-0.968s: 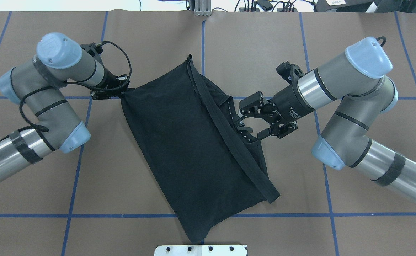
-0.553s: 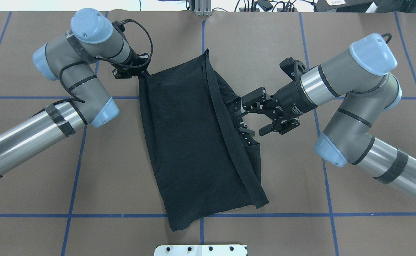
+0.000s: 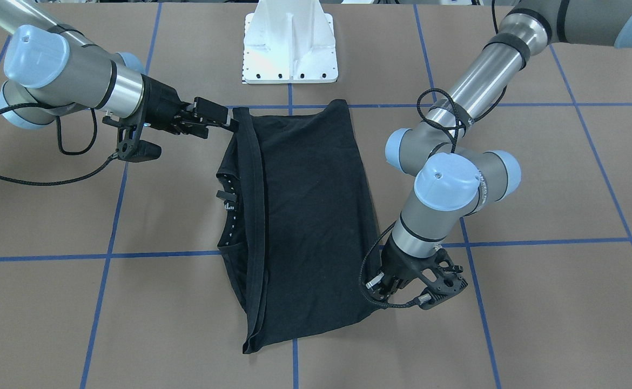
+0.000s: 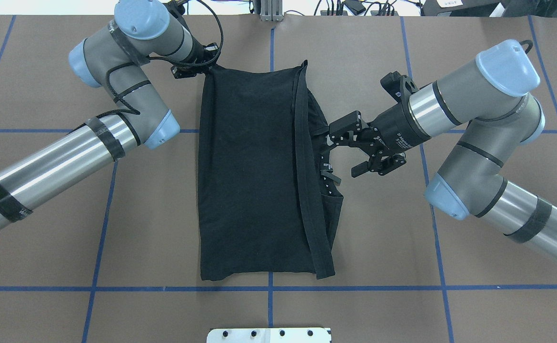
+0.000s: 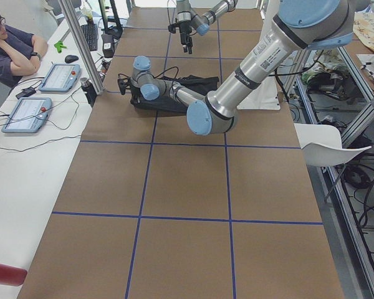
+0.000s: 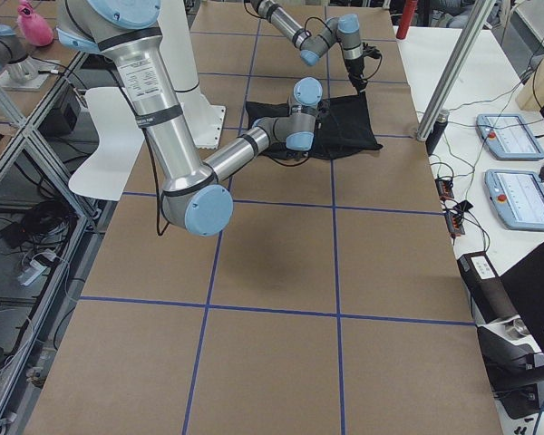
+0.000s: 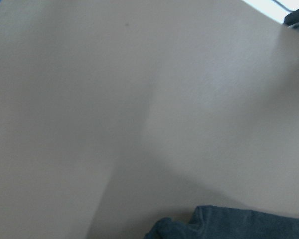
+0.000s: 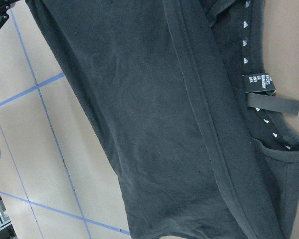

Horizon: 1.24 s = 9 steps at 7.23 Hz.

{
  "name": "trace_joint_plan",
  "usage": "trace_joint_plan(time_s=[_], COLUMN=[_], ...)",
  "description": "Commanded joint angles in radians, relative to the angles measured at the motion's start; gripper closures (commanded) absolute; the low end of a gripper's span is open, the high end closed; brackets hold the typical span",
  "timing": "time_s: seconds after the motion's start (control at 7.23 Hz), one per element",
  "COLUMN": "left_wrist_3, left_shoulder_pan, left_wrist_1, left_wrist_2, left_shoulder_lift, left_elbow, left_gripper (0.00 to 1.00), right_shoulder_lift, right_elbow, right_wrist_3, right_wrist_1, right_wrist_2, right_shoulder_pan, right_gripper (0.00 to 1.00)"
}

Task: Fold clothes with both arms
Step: 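Fold the shirt lengthwise, left gripper pulling its corner away from the robot while right holds, then release the shirt with the left gripper and withdraw it while the right gripper holds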

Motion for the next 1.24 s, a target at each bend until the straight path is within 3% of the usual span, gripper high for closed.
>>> trace_joint_plan(time_s=[0.0,0.28,0.41,0.55,0.83,1.11], left_wrist_3=[-0.013,-0.014,-0.012,-0.004,0.018,0.127], left_shoulder_pan=[-0.001,-0.001,-0.004,-0.001,-0.032,-0.039], left_wrist_1=[-0.083,-0.085,-0.086,-0.089,-0.097,-0.08], left_wrist_2=[0.064,0.064,0.066,0.067,0.06,0.055], left_shoulder_lift=[-0.018,-0.026,-0.026,-0.025,-0.025,0.085], left_elbow=[0.066,0.066,0.065,0.06,0.016,-0.104], left_gripper=[1.0,1.0,0.72,0.01,0.0,0.0], right_shoulder_lift=[-0.002,-0.002,-0.002,-0.001,0.007,0.005], right_elbow=[0.002,0.004,0.005,0.005,0.005,0.016], right_wrist_3=[0.0,0.0,0.0,0.0,0.0,0.0], right_wrist_1=[0.0,0.0,0.0,0.0,0.0,-0.003], right_wrist_2=[0.002,0.002,0.001,0.002,0.001,-0.062], right_shoulder_pan=[0.003,0.004,0.006,0.007,0.009,0.033], right_gripper=[0.0,0.0,0.0,0.0,0.0,0.0])
